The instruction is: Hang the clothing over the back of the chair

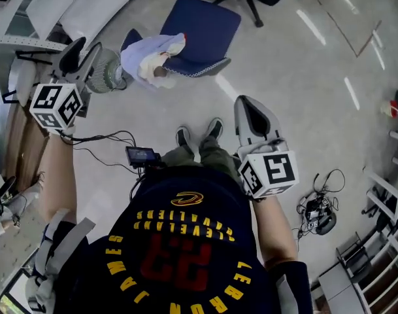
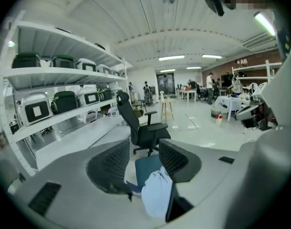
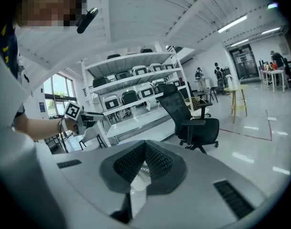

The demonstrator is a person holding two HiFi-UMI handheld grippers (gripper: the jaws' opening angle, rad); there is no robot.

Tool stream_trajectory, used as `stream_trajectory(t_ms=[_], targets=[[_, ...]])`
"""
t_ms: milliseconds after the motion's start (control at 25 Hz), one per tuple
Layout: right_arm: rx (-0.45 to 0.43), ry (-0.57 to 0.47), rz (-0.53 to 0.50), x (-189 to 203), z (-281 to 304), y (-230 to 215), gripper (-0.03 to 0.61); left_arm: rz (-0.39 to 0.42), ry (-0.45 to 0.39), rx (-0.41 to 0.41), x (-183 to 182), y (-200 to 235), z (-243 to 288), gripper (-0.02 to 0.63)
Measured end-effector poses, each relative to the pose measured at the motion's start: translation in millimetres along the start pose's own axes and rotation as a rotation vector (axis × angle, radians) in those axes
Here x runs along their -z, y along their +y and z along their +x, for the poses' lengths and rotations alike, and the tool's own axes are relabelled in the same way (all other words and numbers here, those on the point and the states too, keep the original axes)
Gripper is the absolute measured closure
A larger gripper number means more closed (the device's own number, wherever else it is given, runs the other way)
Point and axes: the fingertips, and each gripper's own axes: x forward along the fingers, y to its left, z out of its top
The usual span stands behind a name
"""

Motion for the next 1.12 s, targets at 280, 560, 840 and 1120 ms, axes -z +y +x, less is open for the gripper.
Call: stream_trajectory(t_ms=[280,560,840,1120], targets=[[-0.047,-0.039,-0.036,-29,9,38,0.58,0.032,-0.14,-0.059,-30,-26,-94,0.419],[-0.087,-0.124,-0.08,-72,8,79,0.58,-0.132,-0.198,-0.164,-15,-26,-154,0.469],[-0.124,-0.193,-0.144,-91,2,111,0.58,-0.37,-0.399,-0.108,-38,-42,-176,0.611],[-0.155,-0.216,-0.182,-95,-7,134,0.58,-0.327,-0.476,-0.043,-65,-72,-185,0.611]])
